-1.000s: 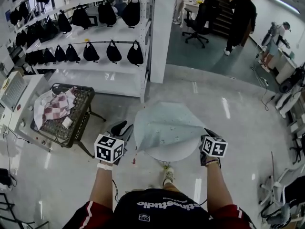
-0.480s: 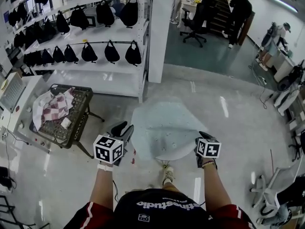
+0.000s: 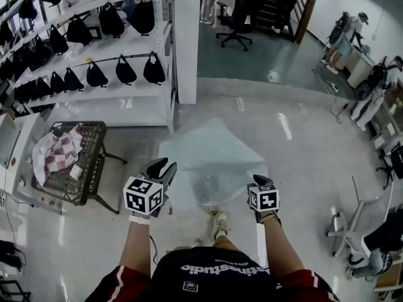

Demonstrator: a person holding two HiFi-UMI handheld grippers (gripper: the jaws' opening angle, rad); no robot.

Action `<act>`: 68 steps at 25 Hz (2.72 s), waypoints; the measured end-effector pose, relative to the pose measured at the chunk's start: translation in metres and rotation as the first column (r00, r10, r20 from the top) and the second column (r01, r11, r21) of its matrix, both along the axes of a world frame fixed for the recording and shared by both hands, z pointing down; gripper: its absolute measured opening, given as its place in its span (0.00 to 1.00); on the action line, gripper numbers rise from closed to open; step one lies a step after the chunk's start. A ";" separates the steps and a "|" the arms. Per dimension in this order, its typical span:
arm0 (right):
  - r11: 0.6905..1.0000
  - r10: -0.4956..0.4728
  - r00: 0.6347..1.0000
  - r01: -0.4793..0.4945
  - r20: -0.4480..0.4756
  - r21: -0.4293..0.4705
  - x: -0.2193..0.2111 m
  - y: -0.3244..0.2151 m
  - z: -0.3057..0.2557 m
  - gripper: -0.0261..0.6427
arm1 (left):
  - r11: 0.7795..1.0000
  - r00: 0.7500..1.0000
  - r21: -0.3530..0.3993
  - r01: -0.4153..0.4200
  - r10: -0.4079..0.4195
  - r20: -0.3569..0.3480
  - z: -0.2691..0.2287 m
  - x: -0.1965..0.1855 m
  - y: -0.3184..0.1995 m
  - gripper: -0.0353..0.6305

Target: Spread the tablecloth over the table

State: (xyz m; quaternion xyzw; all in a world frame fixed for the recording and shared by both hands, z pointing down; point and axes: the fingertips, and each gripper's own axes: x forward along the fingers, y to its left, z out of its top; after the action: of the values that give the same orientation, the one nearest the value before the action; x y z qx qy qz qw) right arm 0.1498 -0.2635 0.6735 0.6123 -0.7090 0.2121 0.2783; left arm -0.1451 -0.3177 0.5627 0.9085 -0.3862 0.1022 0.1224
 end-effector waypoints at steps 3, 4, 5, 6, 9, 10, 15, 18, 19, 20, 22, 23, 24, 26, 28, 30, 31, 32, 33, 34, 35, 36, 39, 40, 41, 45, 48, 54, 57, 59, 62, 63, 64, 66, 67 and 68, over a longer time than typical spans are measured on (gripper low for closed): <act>0.999 0.008 1.000 -0.009 -0.015 -0.031 0.006 0.017 0.011 0.21 | 0.999 0.999 -0.001 -0.040 0.040 -0.004 0.000 0.017 -0.001 0.26; 0.999 0.010 1.000 -0.010 -0.016 -0.041 0.007 0.022 0.013 0.21 | 0.999 0.999 -0.002 -0.051 0.051 -0.005 0.000 0.023 -0.002 0.26; 0.999 0.010 1.000 -0.011 -0.017 -0.052 0.009 0.026 0.016 0.21 | 0.998 0.998 -0.003 -0.062 0.062 -0.005 0.000 0.028 -0.003 0.26; 0.998 0.009 1.000 -0.010 -0.020 -0.063 0.010 0.031 0.020 0.21 | 0.997 0.997 -0.005 -0.072 0.072 -0.005 0.000 0.034 -0.004 0.26; 0.995 0.019 1.000 -0.021 -0.022 -0.098 0.017 0.047 0.030 0.22 | 0.995 0.995 -0.010 -0.102 0.102 -0.009 0.001 0.053 -0.004 0.26; 0.994 0.027 0.999 -0.029 -0.018 -0.110 0.020 0.054 0.033 0.22 | 0.993 0.993 -0.011 -0.114 0.114 -0.010 0.001 0.060 -0.004 0.26; 0.985 0.058 0.998 -0.060 -0.015 -0.161 0.035 0.088 0.049 0.23 | 0.985 0.985 -0.019 -0.170 0.169 -0.014 0.004 0.092 0.001 0.26; 0.980 0.087 0.996 -0.088 -0.014 -0.177 0.044 0.108 0.055 0.24 | 0.980 0.980 -0.021 -0.198 0.198 -0.016 0.004 0.107 0.005 0.26; 0.978 0.105 0.994 -0.106 -0.013 -0.178 0.049 0.113 0.056 0.24 | 0.979 0.979 -0.021 -0.204 0.204 -0.017 0.004 0.111 0.006 0.26; 0.977 0.127 0.992 -0.128 -0.011 -0.173 0.056 0.118 0.055 0.24 | 0.978 0.978 -0.020 -0.209 0.209 -0.018 0.003 0.115 0.007 0.26; 0.974 0.172 0.985 -0.170 -0.002 -0.153 0.070 0.123 0.050 0.23 | 0.976 0.976 -0.017 -0.218 0.217 -0.019 0.001 0.120 0.009 0.26; 0.971 0.192 0.981 -0.190 0.001 -0.143 0.078 0.124 0.046 0.23 | 0.975 0.975 -0.015 -0.220 0.219 -0.021 0.000 0.122 0.010 0.26; 0.970 0.206 0.979 -0.204 0.001 -0.133 0.084 0.125 0.042 0.23 | 0.975 0.975 -0.013 -0.220 0.220 -0.022 -0.001 0.124 0.011 0.26; 0.971 0.214 0.977 -0.212 0.003 -0.110 0.090 0.125 0.031 0.23 | 0.976 0.976 -0.007 -0.218 0.218 -0.024 -0.005 0.125 0.013 0.26; 0.973 0.217 0.976 -0.215 0.008 -0.087 0.091 0.122 0.022 0.23 | 0.977 0.977 -0.002 -0.214 0.214 -0.025 -0.007 0.122 0.015 0.26; 0.974 0.215 0.977 -0.214 0.011 -0.071 0.091 0.119 0.014 0.23 | 0.979 0.979 0.000 -0.204 0.204 -0.026 -0.008 0.117 0.016 0.26; 0.976 0.211 0.977 -0.210 0.013 -0.065 0.090 0.117 0.010 0.23 | 0.980 0.980 -0.001 -0.197 0.197 -0.026 -0.009 0.113 0.017 0.26; 0.977 0.205 0.979 -0.204 0.014 -0.060 0.089 0.115 0.007 0.23 | 0.982 0.982 -0.001 -0.189 0.189 -0.026 -0.009 0.109 0.017 0.26; 0.979 0.198 0.980 -0.197 0.013 -0.054 0.087 0.113 0.003 0.23 | 0.984 0.983 -0.001 -0.180 0.180 -0.028 -0.010 0.105 0.018 0.26; 0.981 0.191 0.982 -0.190 0.011 -0.047 0.085 0.111 -0.001 0.23 | 0.985 0.985 -0.002 -0.170 0.170 -0.030 -0.010 0.100 0.018 0.26; 0.982 0.183 0.983 -0.183 0.010 -0.039 0.082 0.108 -0.005 0.23 | 0.987 0.987 -0.002 -0.160 0.160 -0.032 -0.010 0.095 0.018 0.26; 0.984 0.175 0.984 -0.175 0.009 -0.030 0.079 0.105 -0.009 0.23 | 0.989 0.988 -0.003 -0.150 0.150 -0.035 -0.010 0.090 0.018 0.26; 0.990 0.144 0.990 -0.144 0.007 -0.004 0.071 0.094 -0.026 0.23 | 0.994 0.993 -0.001 -0.113 0.113 -0.045 -0.012 0.074 0.016 0.26; 0.991 0.132 0.991 -0.132 0.007 0.006 0.069 0.089 -0.031 0.23 | 0.995 0.994 0.001 -0.098 0.098 -0.048 -0.013 0.069 0.015 0.26; 0.993 0.120 0.993 -0.120 0.006 0.016 0.067 0.083 -0.037 0.23 | 0.997 0.995 0.004 -0.081 0.081 -0.051 -0.015 0.064 0.014 0.26; 0.995 0.081 0.997 -0.082 0.017 0.056 0.057 0.057 -0.059 0.23 | 1.000 0.997 0.010 0.004 -0.003 -0.073 -0.023 0.036 0.010 0.24; 0.994 0.044 0.998 -0.048 0.038 0.102 0.045 0.033 -0.075 0.23 | 0.998 0.995 0.013 0.054 -0.052 -0.081 -0.028 0.019 0.007 0.24; 0.978 -0.049 0.996 0.033 0.074 0.206 0.028 -0.003 -0.118 0.23 | 0.993 0.988 0.019 0.114 -0.111 -0.106 -0.044 0.013 -0.001 0.24; 0.966 -0.088 0.991 0.061 0.100 0.251 0.030 -0.015 -0.142 0.23 | 0.991 0.985 0.028 0.129 -0.125 -0.118 -0.056 0.024 -0.004 0.24; 0.958 -0.109 0.987 0.072 0.121 0.279 0.033 -0.022 -0.158 0.23 | 0.990 0.984 0.035 0.139 -0.134 -0.119 -0.065 0.031 -0.008 0.24; 0.942 -0.137 0.980 0.084 0.144 0.325 0.037 -0.030 -0.183 0.23 | 0.989 0.985 0.048 0.138 -0.132 -0.111 -0.079 0.045 -0.012 0.24; 0.936 -0.144 0.979 0.087 0.146 0.341 0.039 -0.031 -0.190 0.22 | 0.990 0.986 0.054 0.134 -0.128 -0.106 -0.082 0.050 -0.012 0.24; 0.930 -0.151 0.977 0.090 0.149 0.356 0.041 -0.033 -0.197 0.21 | 0.990 0.987 0.059 0.130 -0.124 -0.101 -0.086 0.055 -0.012 0.24; 0.920 -0.163 0.974 0.092 0.159 0.381 0.044 -0.035 -0.209 0.20 | 0.991 0.989 0.064 0.120 -0.114 -0.096 -0.092 0.064 -0.012 0.24; 0.916 -0.167 0.972 0.092 0.164 0.391 0.046 -0.036 -0.214 0.20 | 0.991 0.990 0.064 0.114 -0.108 -0.096 -0.096 0.068 -0.012 0.24; 0.912 -0.171 0.971 0.092 0.167 0.400 0.048 -0.036 -0.219 0.20 | 0.992 0.990 0.066 0.110 -0.103 -0.097 -0.099 0.072 -0.013 0.24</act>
State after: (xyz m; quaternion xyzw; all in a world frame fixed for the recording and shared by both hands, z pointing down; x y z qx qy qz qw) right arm 0.1976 -0.2999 0.4547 0.5818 -0.8008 0.1078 0.0927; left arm -0.0736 -0.3305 0.4632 0.8941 -0.4314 0.0394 0.1134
